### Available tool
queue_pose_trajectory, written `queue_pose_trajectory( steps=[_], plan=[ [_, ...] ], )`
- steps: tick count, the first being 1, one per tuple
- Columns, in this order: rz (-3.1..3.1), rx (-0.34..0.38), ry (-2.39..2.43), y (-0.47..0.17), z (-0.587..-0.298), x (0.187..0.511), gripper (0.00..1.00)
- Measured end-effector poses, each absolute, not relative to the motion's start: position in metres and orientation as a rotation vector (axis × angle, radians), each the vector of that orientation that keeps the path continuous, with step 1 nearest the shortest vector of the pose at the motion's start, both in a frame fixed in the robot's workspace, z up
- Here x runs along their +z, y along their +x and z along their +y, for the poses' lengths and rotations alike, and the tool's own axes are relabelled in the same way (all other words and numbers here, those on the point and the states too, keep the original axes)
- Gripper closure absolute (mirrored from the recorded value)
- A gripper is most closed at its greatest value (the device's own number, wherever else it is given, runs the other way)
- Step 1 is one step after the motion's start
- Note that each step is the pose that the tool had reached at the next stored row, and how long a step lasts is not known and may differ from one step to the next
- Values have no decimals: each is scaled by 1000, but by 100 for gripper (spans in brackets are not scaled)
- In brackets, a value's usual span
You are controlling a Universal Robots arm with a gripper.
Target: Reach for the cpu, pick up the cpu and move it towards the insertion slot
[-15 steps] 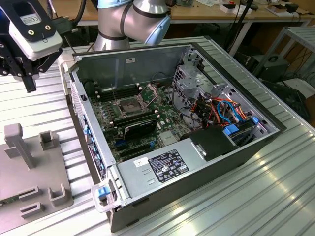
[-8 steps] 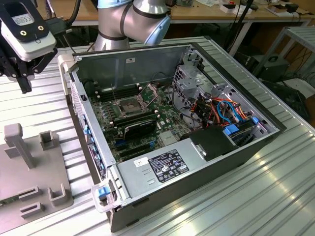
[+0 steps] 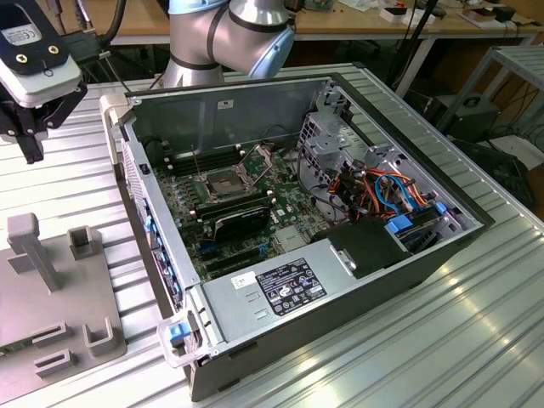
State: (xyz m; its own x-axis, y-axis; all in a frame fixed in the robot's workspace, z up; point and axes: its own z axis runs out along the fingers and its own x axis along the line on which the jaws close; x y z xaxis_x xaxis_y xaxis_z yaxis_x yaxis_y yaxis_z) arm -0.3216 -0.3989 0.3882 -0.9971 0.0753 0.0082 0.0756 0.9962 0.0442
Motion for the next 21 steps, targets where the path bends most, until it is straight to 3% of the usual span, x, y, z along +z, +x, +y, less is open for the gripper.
queue_pose_trajectory(
  steps=[21],
  plan=[
    [-3122,-69,-118,-350,-399,387,89]
  ],
)
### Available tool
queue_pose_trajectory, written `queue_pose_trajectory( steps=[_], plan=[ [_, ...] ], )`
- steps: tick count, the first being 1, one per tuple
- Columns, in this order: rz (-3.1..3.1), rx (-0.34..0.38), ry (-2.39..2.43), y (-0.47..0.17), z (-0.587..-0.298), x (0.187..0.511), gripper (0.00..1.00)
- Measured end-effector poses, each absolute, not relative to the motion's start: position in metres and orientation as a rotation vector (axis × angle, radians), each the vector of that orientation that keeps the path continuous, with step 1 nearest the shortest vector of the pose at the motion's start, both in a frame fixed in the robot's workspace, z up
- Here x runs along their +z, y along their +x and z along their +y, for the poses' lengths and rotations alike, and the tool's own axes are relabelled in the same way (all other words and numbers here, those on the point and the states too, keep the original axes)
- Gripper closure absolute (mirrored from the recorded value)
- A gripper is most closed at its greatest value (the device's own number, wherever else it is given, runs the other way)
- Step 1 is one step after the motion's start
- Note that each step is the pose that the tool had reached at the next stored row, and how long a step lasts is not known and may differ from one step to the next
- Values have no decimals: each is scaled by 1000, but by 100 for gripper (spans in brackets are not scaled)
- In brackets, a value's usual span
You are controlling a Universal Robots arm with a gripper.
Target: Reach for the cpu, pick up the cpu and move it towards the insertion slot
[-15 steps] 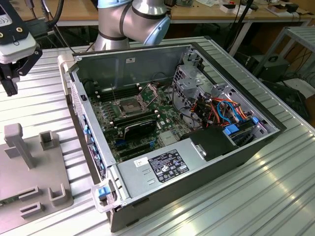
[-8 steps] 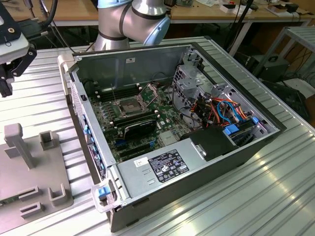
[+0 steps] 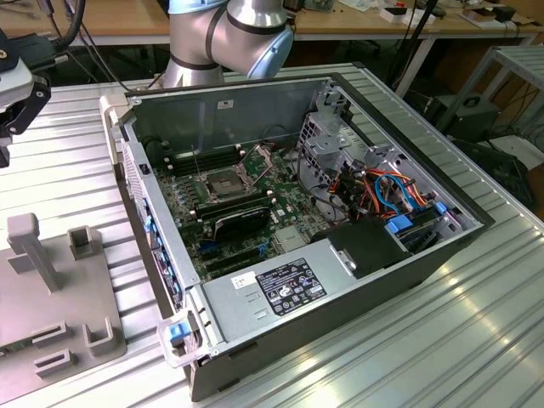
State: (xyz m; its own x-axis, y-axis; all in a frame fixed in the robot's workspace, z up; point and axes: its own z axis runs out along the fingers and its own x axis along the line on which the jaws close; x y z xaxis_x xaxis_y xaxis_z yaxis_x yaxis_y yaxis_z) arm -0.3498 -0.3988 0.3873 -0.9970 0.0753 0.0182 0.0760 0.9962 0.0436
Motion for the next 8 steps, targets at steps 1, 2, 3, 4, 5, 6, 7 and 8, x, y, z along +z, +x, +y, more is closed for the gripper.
queue_pose_trajectory(
  steps=[1,2,3,4,5,6,7,8],
  plan=[
    [-3122,-69,-118,-351,-399,387,89],
    [-3121,-69,-118,-352,-399,387,89],
    [-3121,-69,-118,-353,-399,387,89],
    [-3120,-69,-118,-355,-399,387,89],
    [-3120,-69,-118,-356,-399,387,89],
    [-3119,-69,-118,-357,-399,387,89],
    [-3119,-69,-118,-359,-399,387,89],
    [-3119,-69,-118,-360,-399,387,89]
  ],
)
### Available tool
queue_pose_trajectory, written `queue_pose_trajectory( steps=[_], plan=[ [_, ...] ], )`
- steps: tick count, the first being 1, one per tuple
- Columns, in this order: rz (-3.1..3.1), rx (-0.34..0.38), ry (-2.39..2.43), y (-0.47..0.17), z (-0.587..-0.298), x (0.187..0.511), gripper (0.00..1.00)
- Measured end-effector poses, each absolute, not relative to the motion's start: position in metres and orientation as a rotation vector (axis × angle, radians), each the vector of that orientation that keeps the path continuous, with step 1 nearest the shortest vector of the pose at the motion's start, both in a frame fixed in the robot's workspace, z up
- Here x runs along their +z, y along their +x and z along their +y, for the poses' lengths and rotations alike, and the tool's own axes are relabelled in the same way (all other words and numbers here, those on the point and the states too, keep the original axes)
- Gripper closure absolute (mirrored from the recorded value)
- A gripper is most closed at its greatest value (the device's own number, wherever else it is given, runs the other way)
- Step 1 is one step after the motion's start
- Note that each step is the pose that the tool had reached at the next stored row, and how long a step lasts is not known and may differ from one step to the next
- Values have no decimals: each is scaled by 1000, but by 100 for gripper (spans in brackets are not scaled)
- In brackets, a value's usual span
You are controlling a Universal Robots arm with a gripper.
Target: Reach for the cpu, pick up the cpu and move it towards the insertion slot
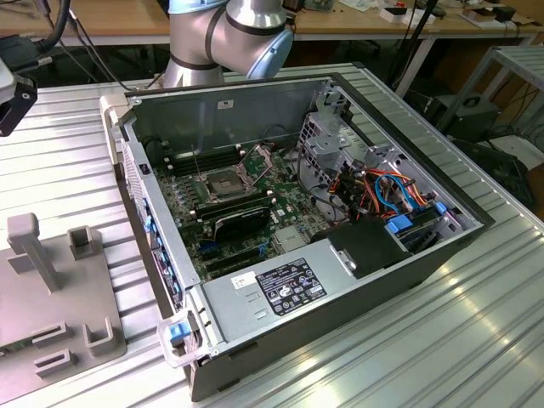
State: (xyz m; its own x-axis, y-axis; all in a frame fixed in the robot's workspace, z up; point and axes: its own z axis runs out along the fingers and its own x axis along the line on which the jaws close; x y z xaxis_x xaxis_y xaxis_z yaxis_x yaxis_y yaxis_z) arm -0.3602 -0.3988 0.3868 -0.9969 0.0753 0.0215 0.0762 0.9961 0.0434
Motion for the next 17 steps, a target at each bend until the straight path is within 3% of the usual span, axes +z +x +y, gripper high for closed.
queue_pose_trajectory(
  steps=[17],
  plan=[
    [-3123,-71,-118,-407,-399,385,89]
  ],
)
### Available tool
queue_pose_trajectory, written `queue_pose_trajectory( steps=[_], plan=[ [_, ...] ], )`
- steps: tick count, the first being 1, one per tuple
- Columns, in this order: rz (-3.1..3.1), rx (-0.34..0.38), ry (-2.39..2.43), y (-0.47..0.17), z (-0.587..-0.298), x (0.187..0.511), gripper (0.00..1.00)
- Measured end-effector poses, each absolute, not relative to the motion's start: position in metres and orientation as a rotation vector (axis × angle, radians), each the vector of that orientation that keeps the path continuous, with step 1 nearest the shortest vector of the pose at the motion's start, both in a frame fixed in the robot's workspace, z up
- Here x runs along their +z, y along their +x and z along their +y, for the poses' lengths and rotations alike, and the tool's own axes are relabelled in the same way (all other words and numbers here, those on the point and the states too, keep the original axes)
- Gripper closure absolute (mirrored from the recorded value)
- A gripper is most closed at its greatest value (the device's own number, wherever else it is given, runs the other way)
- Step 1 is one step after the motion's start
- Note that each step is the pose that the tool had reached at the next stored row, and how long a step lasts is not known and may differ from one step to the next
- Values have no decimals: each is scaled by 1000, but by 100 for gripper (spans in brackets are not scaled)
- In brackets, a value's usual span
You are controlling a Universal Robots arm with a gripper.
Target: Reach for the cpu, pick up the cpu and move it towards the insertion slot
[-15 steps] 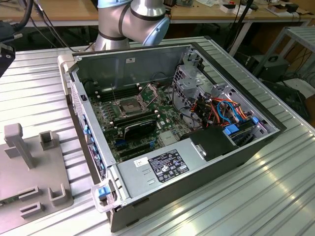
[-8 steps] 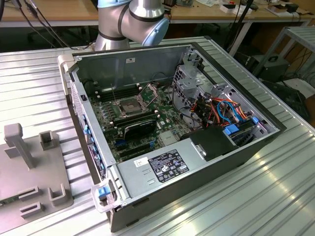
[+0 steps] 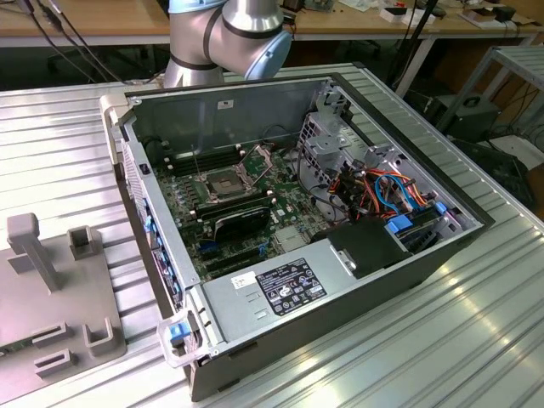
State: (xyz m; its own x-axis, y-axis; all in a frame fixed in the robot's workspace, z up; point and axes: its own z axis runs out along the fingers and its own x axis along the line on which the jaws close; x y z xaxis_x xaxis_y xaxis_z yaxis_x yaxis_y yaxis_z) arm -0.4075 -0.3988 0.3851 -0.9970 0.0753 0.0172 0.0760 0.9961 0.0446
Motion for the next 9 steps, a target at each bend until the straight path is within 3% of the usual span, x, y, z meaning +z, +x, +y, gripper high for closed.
queue_pose_trajectory(
  steps=[9],
  plan=[
    [-3123,-71,-118,-423,-399,384,89]
  ],
)
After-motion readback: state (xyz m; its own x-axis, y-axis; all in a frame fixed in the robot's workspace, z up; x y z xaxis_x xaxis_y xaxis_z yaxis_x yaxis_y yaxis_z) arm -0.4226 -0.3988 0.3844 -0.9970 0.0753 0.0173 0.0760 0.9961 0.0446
